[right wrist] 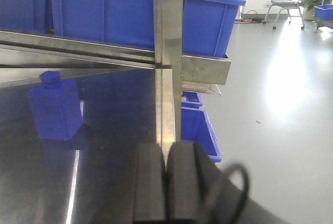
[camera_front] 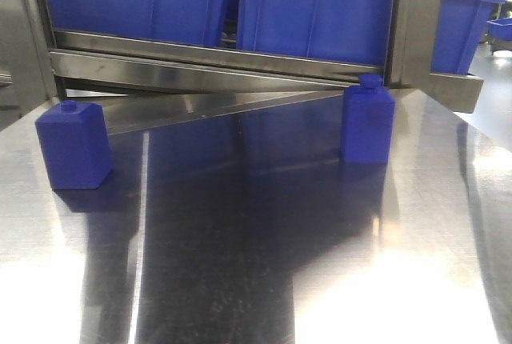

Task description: Pick and sort blue part to right shelf

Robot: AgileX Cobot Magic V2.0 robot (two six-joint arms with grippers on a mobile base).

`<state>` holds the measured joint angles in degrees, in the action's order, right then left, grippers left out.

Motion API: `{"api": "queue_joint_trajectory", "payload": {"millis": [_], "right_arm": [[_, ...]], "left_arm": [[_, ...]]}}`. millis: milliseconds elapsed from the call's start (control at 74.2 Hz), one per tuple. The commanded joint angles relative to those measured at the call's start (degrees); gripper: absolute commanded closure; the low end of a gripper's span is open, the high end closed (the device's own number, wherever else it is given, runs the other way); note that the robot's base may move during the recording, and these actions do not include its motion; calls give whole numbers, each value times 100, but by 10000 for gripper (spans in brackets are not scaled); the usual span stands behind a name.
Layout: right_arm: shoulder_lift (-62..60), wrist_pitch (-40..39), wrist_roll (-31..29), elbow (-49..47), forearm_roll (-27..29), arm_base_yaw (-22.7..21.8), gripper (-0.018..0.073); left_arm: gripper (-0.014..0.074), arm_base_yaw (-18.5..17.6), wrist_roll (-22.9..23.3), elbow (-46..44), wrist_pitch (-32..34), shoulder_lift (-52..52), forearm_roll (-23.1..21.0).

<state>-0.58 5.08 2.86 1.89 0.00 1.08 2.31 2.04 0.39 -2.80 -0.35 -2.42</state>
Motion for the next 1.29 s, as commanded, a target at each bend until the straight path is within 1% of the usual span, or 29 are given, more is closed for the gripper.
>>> {"api": "queue_joint_trajectory", "payload": {"millis": [0,391,418,472,553,728,823,998,1038,1079,1106,1146,1160,1173,1187,1241,1281], "right_arm": [[-117,-508,-33,-138,0,0,503],[-117,-508,-33,-138,0,0,503],[-117,-508,-33,-138,0,0,503],[-117,-508,-33,-138,0,0,503],[-117,-508,-33,-138,0,0,503],[-117,-508,-33,-138,0,0,503],[-117,-508,-33,-138,0,0,503],[-117,-508,-33,-138,0,0,503],[-117,-508,-33,-138,0,0,503],[-117,-508,-33,-138,0,0,503],[-117,-508,-33,-138,0,0,503],[-117,-508,-33,-138,0,0,503],[-117,-508,-33,-138,0,0,503],[-117,-508,-33,-138,0,0,503],[-117,-508,-33,-138,0,0,503],[-117,-508,-33,-138,0,0,503],[-117,-508,-33,-138,0,0,503]], "left_arm": [[472,-32,23,127,496,-117,-37],[472,-32,23,127,506,-117,-53],[472,-32,23,127,506,-117,-138],[472,-32,23,127,506,-117,-657],[472,-32,23,127,506,-117,-1077],[472,-32,23,127,537,-117,-1072],[472,-32,23,127,783,-117,-1072],[472,-32,23,114,1647,-117,-1062],[472,-32,23,51,1736,-117,-1007],[472,-32,23,-93,1695,-97,-817],[472,-32,23,-239,1569,-80,-444],[472,-32,23,-605,1244,-33,120],[472,-32,23,-668,1177,-8,207],[472,-32,23,-799,959,24,439],[472,-32,23,-934,807,59,563],[470,-32,23,-1490,235,264,834],[468,-32,23,-1905,-96,478,859]]}}
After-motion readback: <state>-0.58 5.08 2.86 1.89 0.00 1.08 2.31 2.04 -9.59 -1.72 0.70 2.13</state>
